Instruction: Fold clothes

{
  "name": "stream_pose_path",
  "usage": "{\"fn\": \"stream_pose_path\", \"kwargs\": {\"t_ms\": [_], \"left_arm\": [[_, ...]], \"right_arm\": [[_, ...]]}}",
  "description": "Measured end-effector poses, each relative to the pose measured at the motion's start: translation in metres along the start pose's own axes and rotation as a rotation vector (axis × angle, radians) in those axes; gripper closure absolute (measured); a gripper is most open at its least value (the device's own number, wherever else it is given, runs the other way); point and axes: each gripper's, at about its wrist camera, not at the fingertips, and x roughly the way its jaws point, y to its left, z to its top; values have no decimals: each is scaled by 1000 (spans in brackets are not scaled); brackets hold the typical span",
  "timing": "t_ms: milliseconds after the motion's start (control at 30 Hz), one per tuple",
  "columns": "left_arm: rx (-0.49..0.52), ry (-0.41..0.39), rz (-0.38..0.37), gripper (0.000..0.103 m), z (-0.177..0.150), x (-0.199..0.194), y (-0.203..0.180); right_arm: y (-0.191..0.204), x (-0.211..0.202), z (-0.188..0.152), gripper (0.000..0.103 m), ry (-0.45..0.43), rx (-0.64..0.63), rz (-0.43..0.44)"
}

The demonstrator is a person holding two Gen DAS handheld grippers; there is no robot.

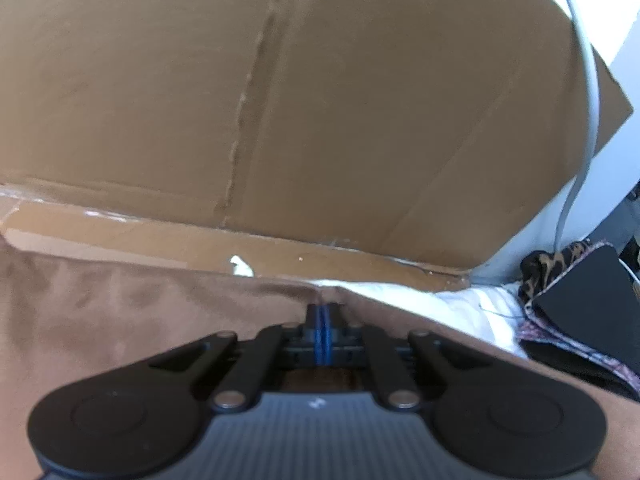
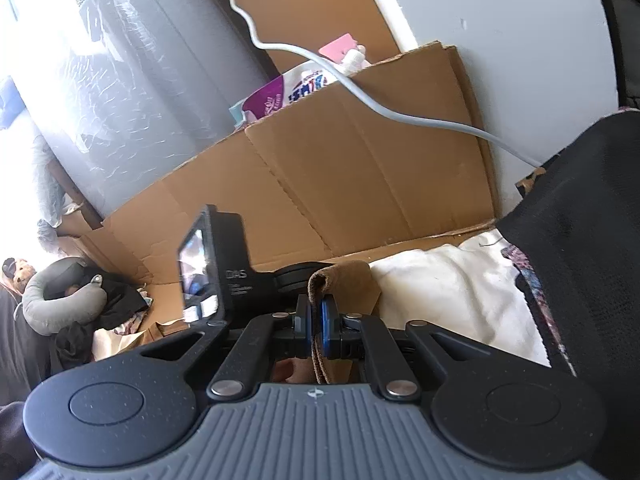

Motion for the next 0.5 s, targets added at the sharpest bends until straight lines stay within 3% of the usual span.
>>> {"fn": "stream_pose_path", "kwargs": {"t_ms": [100,400,500], "left_arm": [[-15,-8,1,96,-1,-9,5],[-190,-147,95,96,-41,-113,56],[-206,-160,130,96,-49,-136,70]], "right_arm": [[7,4,0,100,9,-14,13],[38,29,-12,100,63,-75,48],[51,40,-19,100,85,-110,49]]}}
